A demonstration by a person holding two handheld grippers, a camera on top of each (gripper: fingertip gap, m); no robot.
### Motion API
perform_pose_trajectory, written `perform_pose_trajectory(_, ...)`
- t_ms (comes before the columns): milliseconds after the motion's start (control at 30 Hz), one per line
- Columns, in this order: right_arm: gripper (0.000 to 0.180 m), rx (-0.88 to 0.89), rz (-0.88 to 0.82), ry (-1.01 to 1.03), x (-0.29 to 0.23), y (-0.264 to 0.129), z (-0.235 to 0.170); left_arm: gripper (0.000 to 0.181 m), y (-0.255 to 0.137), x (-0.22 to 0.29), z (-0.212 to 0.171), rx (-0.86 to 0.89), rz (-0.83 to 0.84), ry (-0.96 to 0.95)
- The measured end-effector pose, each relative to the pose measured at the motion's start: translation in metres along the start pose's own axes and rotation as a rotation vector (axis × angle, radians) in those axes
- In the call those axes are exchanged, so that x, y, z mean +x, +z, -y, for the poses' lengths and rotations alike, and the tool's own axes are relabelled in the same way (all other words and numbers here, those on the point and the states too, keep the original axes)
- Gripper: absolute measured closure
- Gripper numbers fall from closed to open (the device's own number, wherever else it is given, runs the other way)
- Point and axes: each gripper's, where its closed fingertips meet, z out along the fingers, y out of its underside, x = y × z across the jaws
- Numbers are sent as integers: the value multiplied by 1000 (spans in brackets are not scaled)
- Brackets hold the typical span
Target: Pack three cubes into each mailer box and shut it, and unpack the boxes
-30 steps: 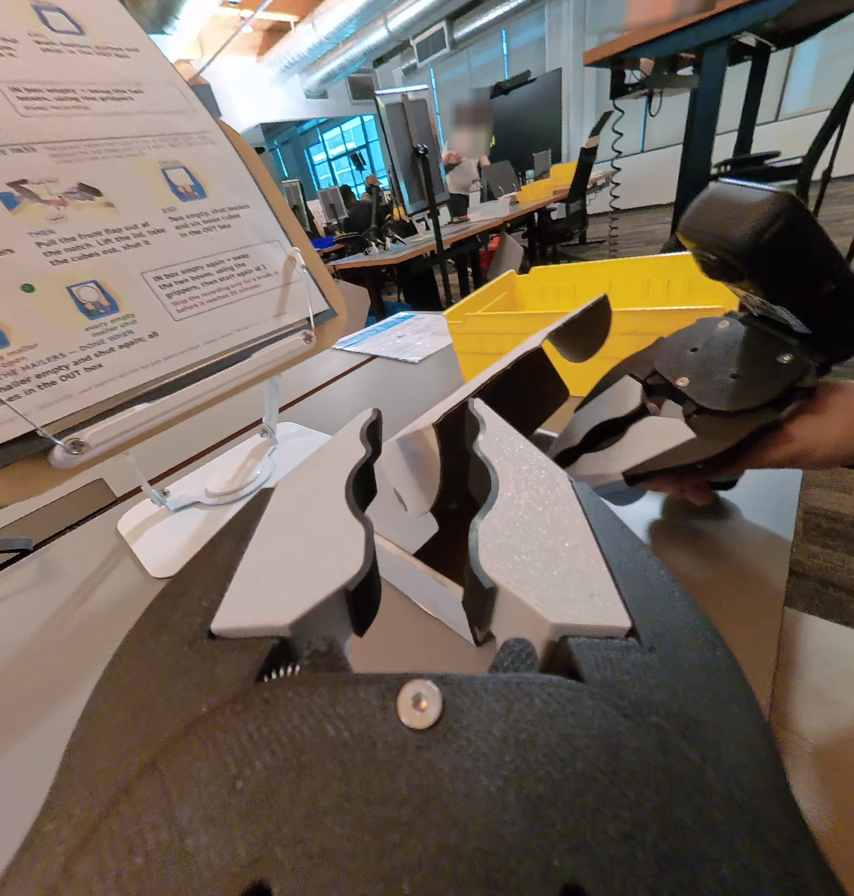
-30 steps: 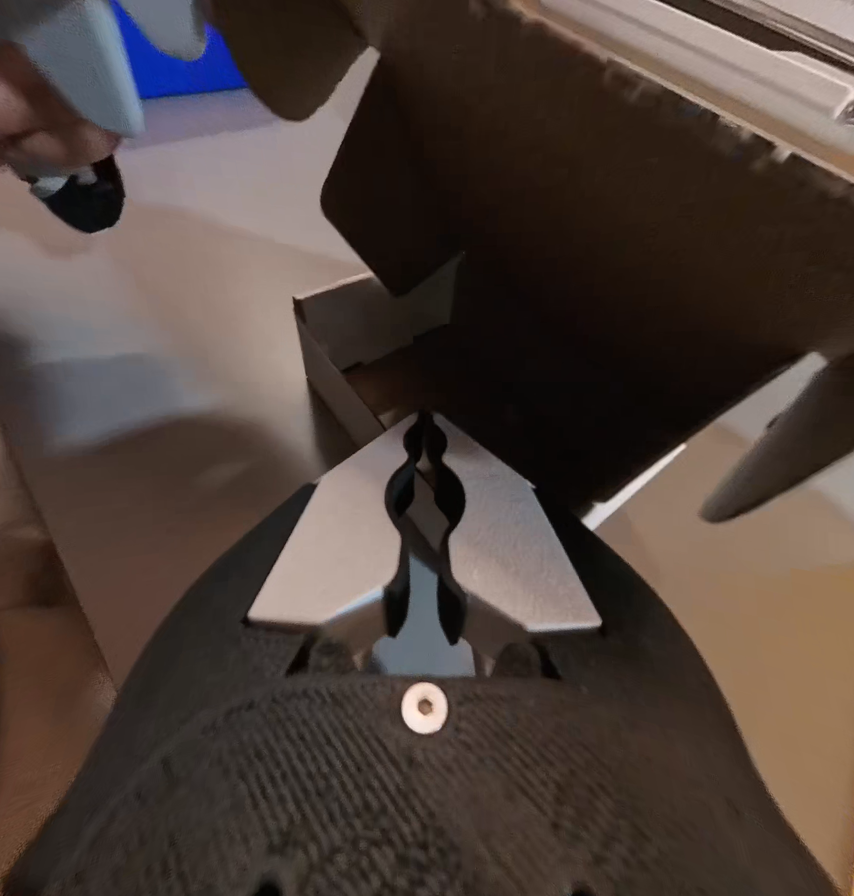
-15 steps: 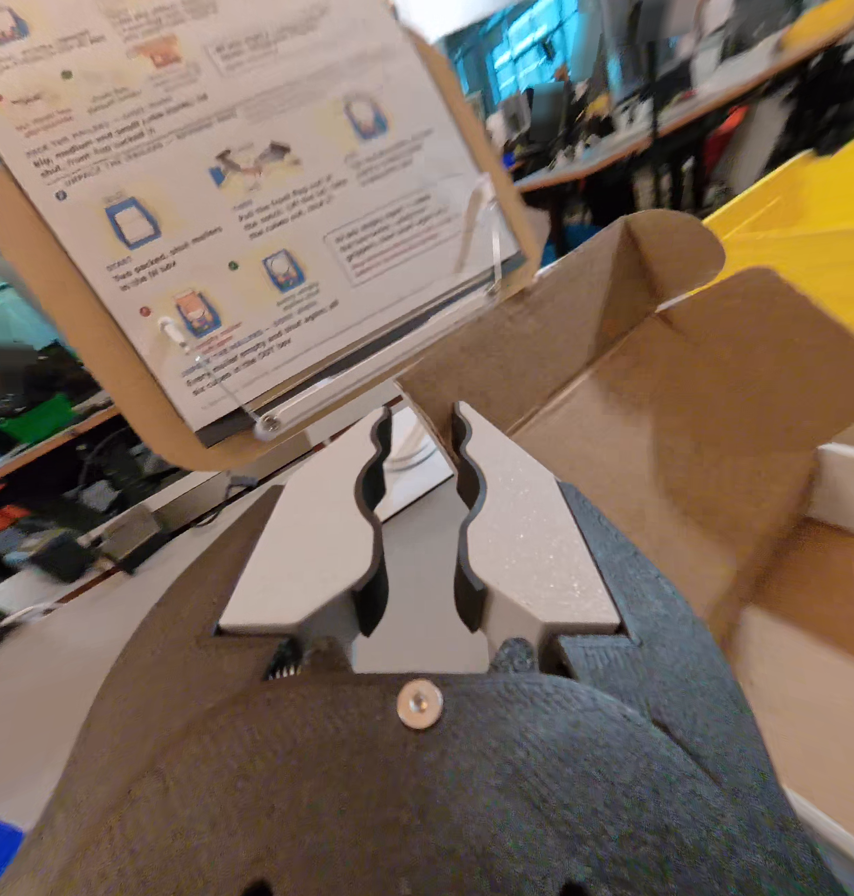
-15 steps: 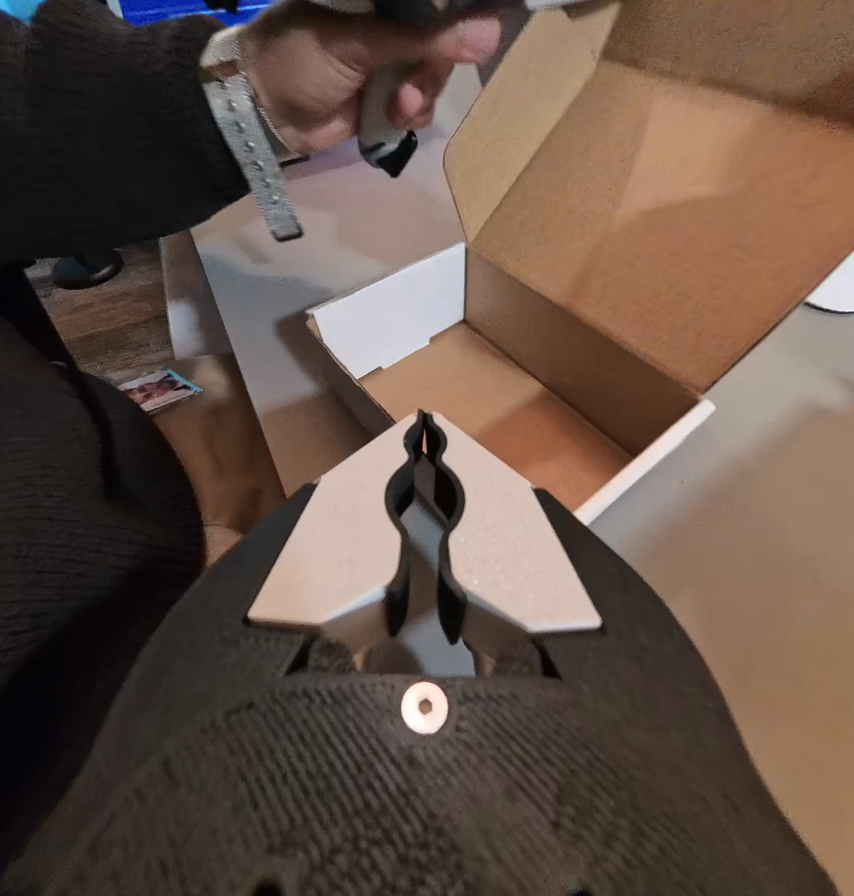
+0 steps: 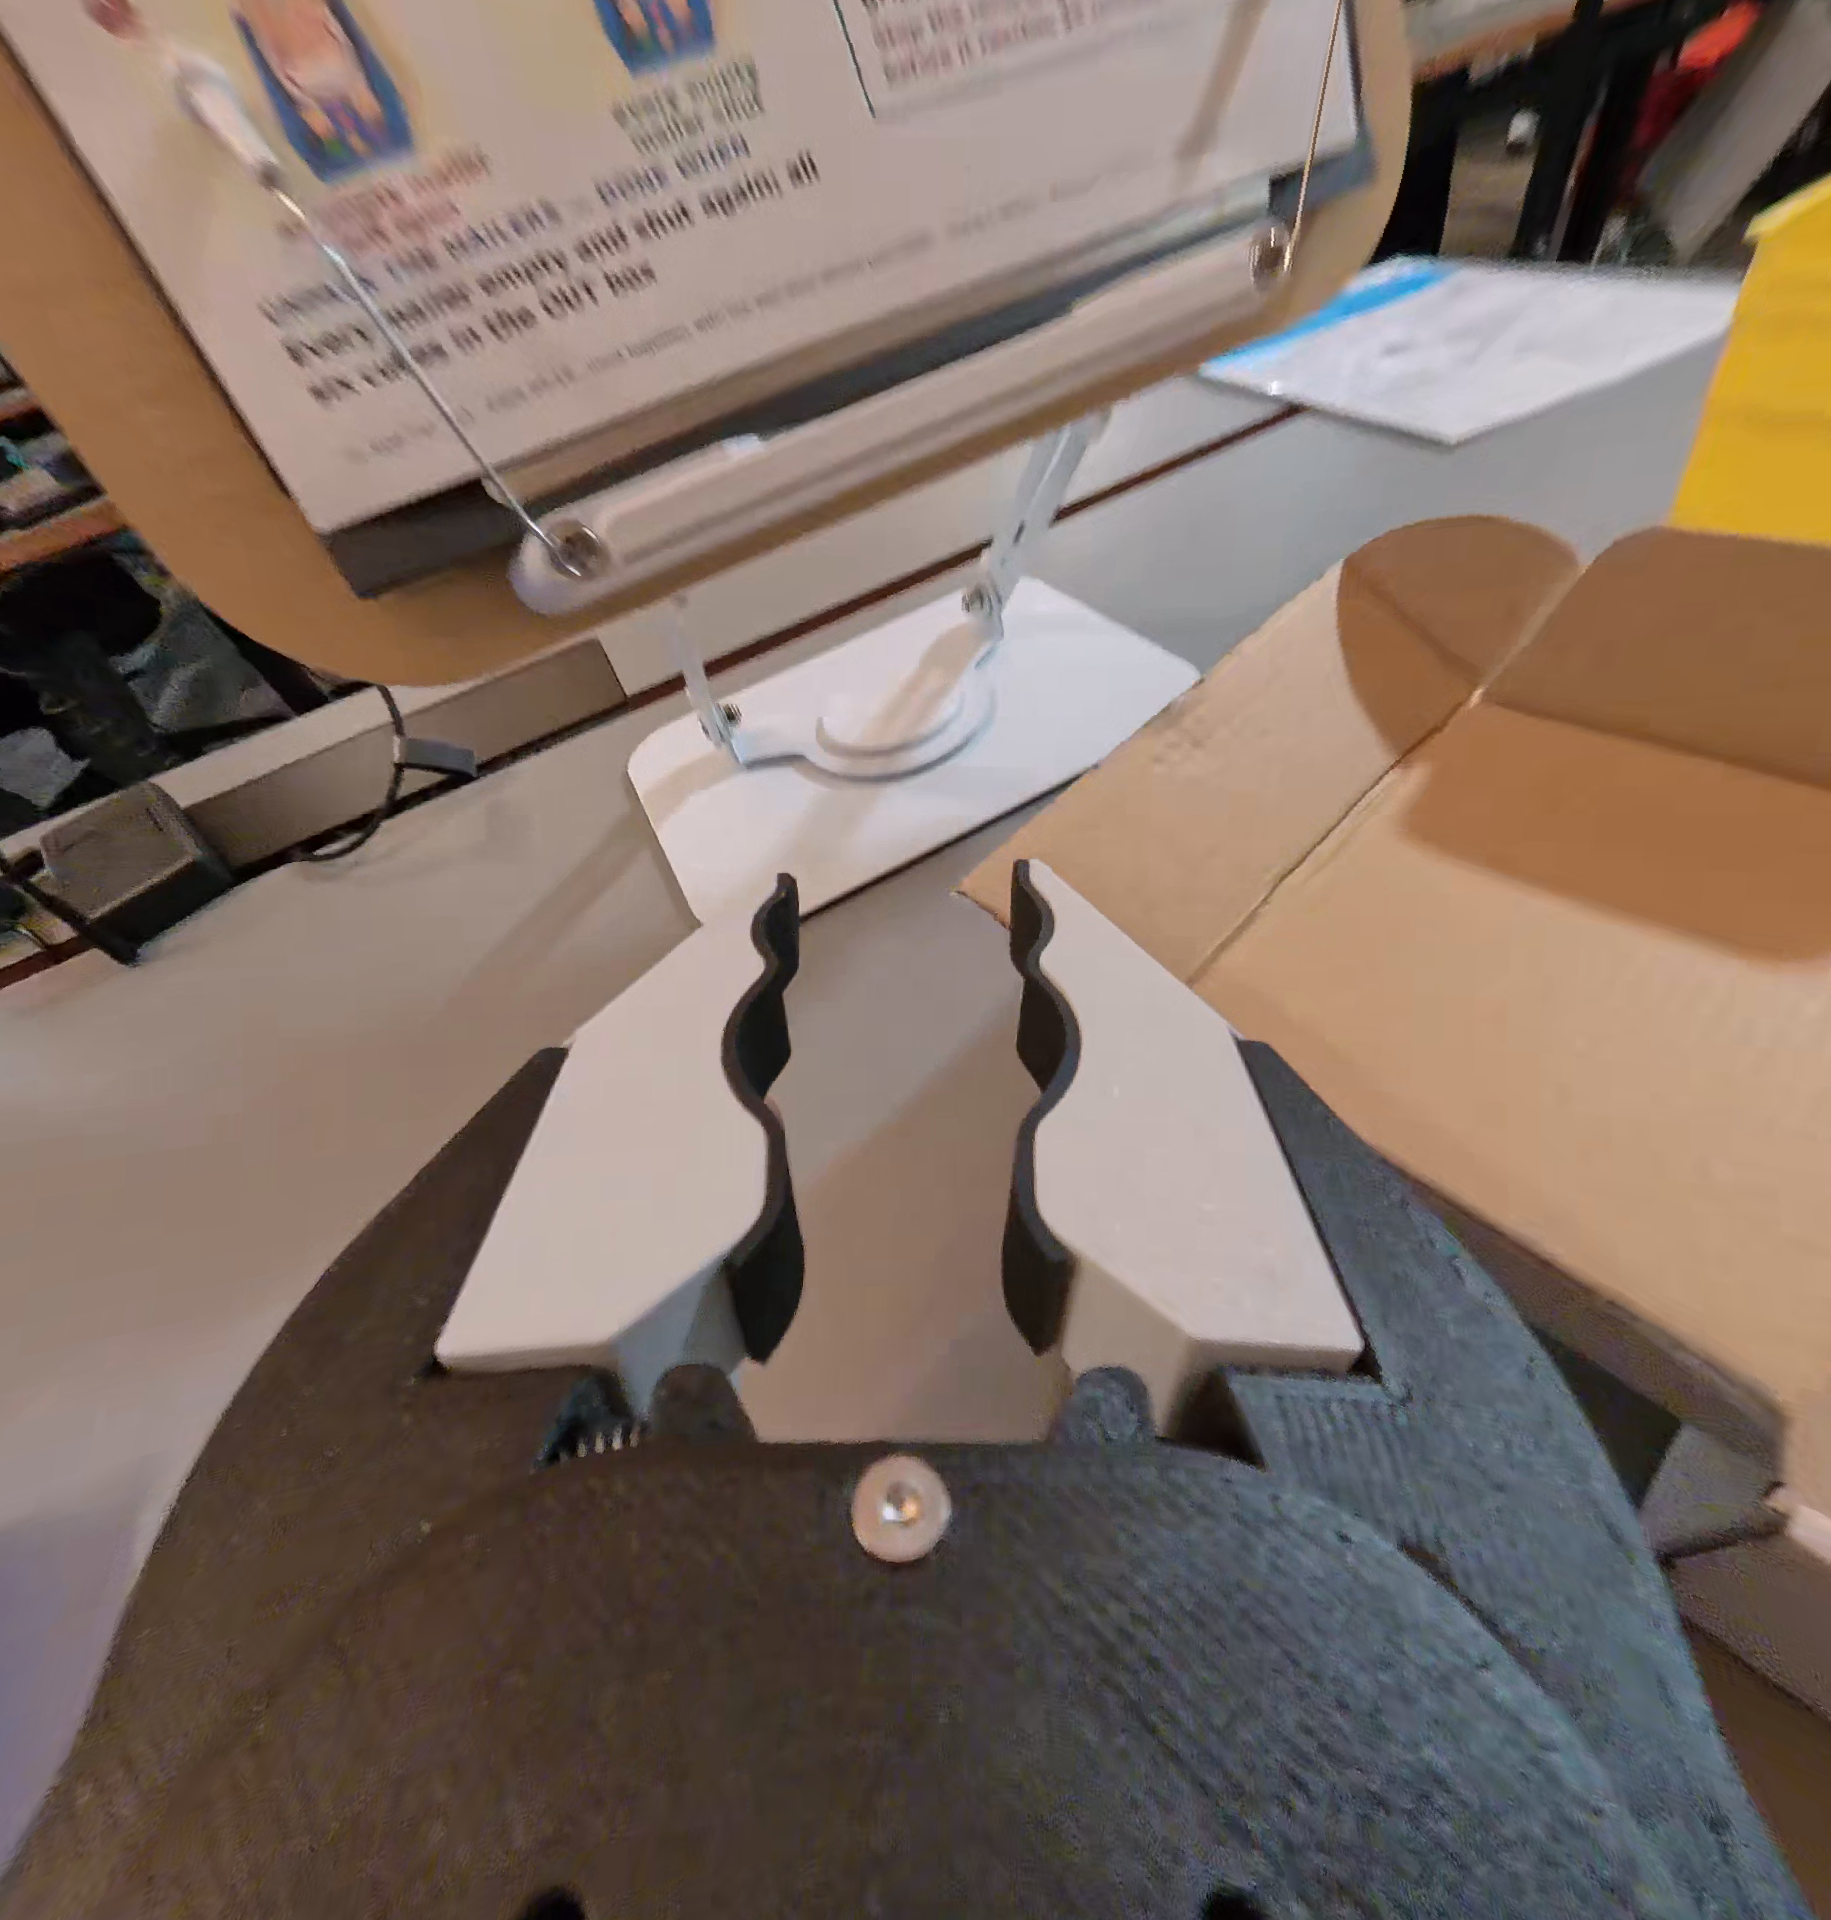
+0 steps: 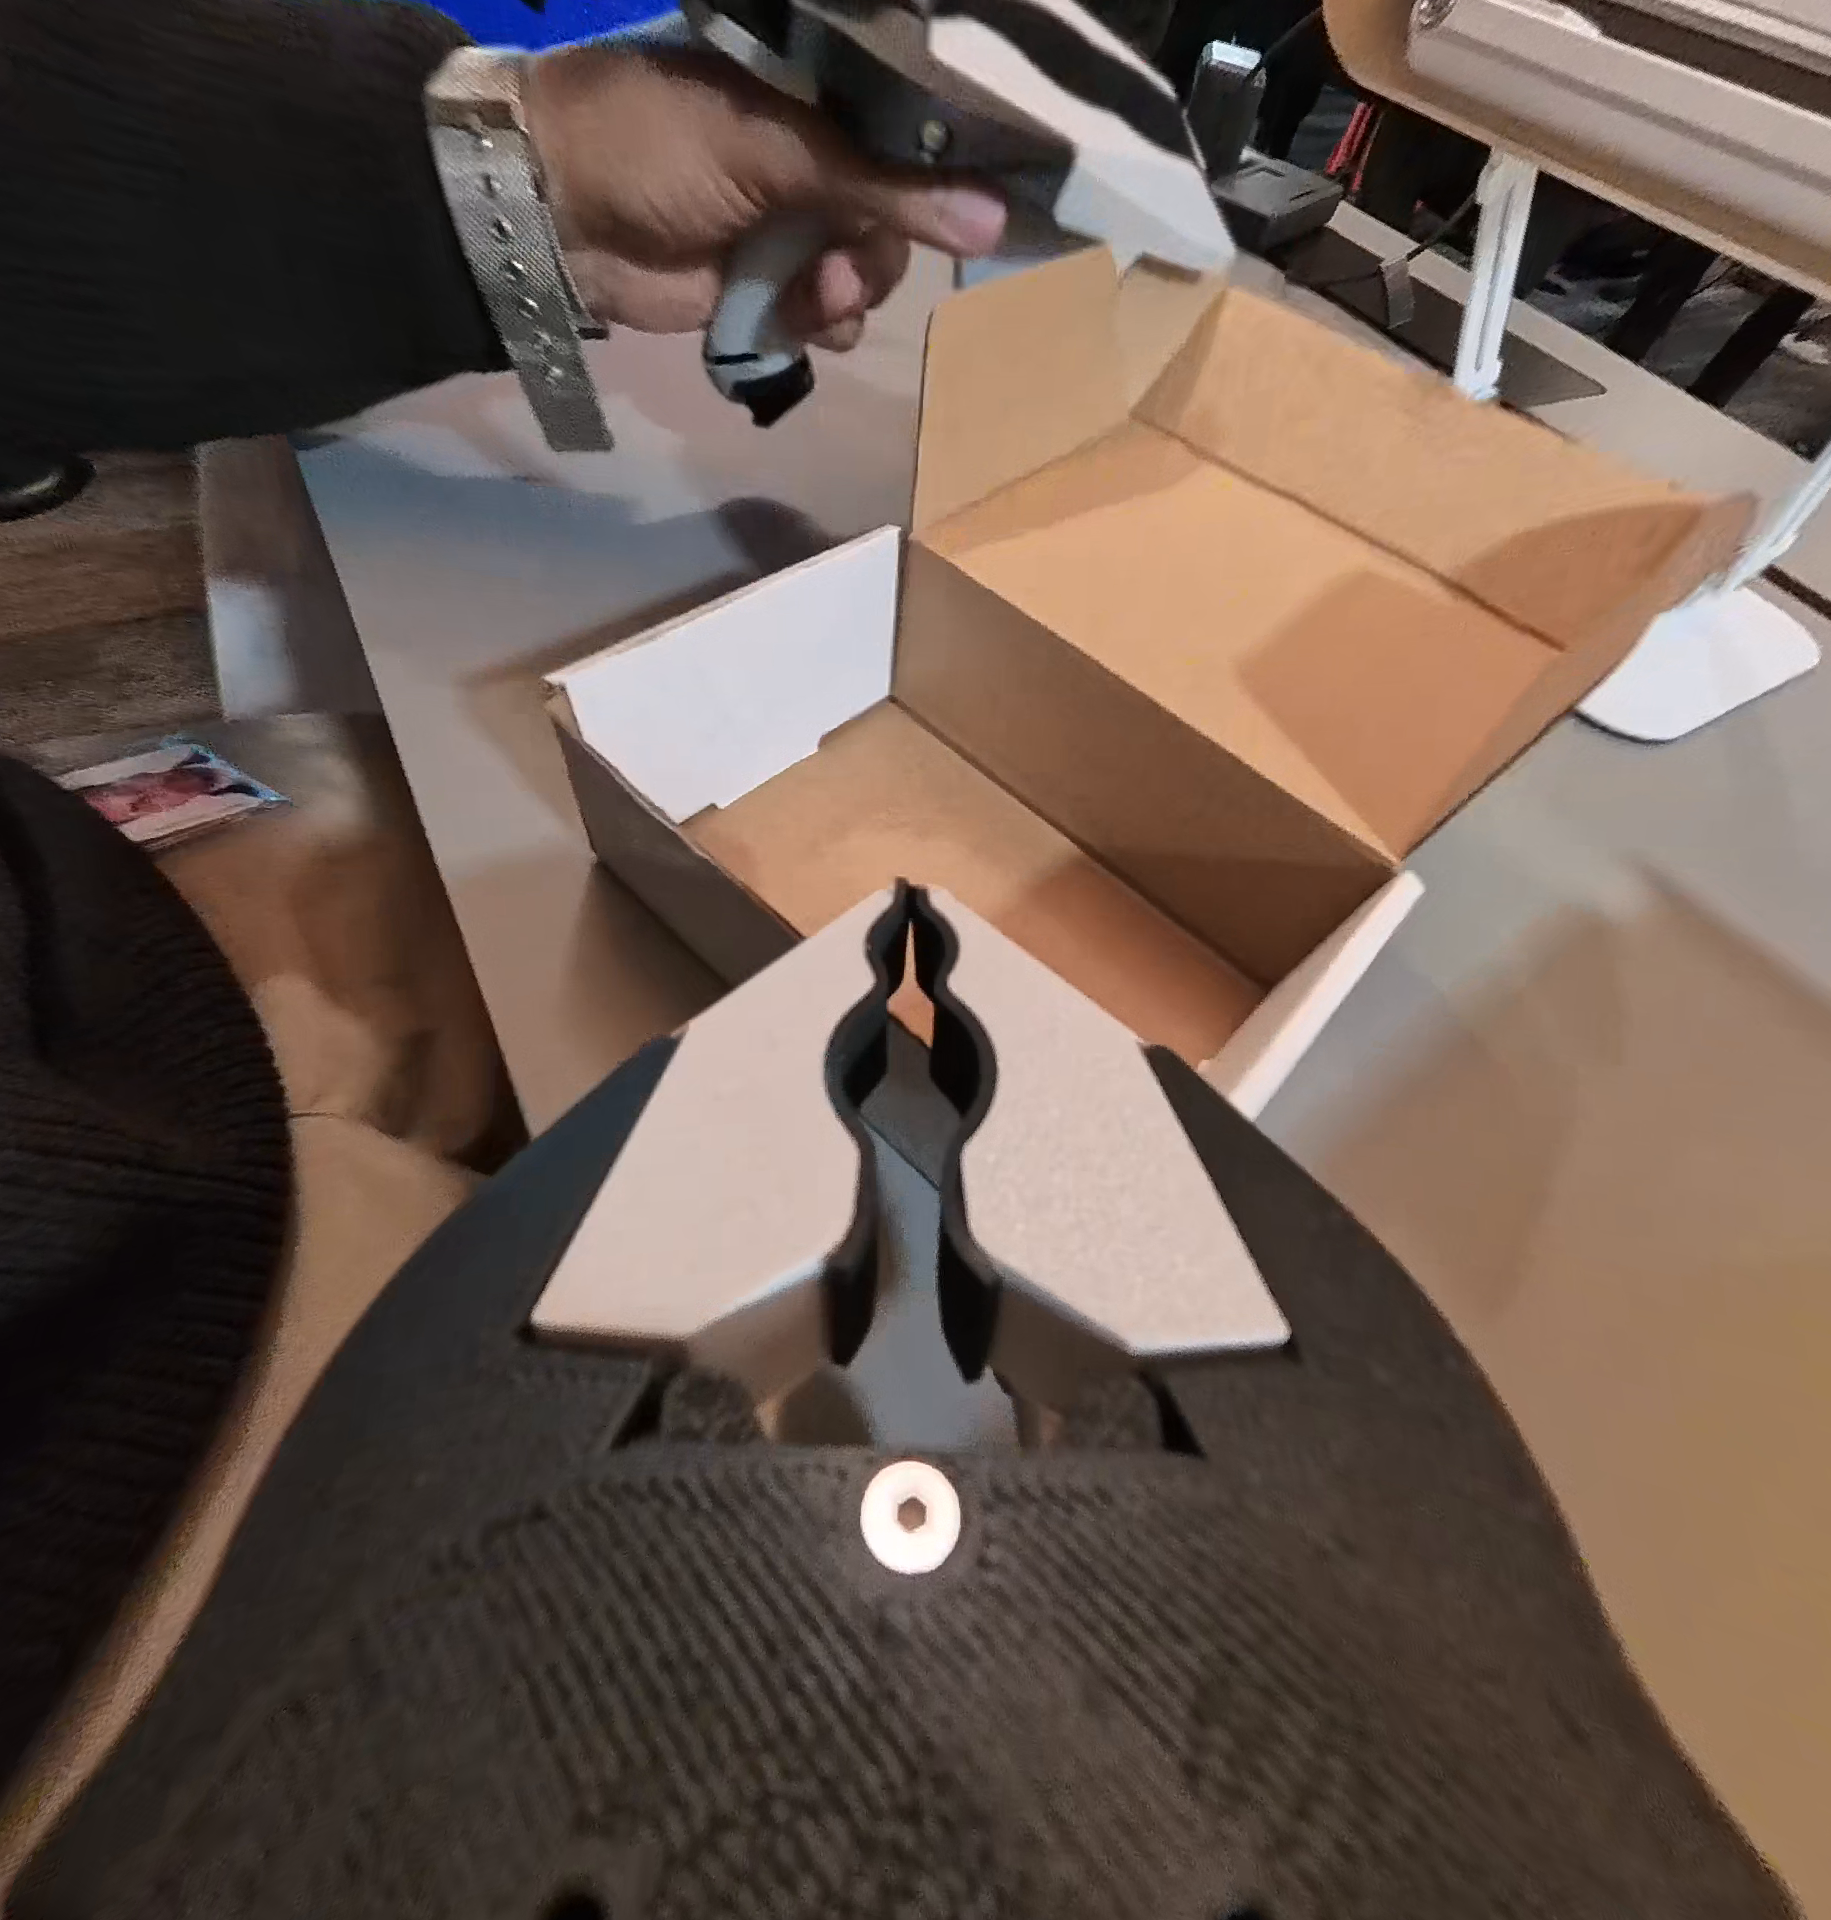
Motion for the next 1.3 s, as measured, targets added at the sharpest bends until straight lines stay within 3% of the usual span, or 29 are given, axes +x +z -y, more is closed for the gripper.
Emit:
perform_pose_trajectory(33, 180, -2, -5, -2, 2, 2, 0, 141, -5, -3, 5, 27, 5, -14)
perform_pose_trajectory(500, 180, -23, -16, 29, 18, 36, 10, 142, -75, -70, 31, 271, 239, -170)
perform_pose_trajectory(667, 170, 0, -11, 3, 18, 44, 18, 147, -79, -86, 11, 174, 309, -102)
perform_pose_trajectory(933, 156, 180, 76, 72, 20, 31, 46, 145, -55, -42, -44, -175, 35, -78)
perform_pose_trajectory(1067, 162, 223, 117, 83, 29, 18, 44, 146, -58, -14, -72, -343, -205, -139)
perform_pose_trajectory(1300, 163, 169, 186, -43, 8, 21, 33, 144, -72, 35, -62, -297, -513, -112)
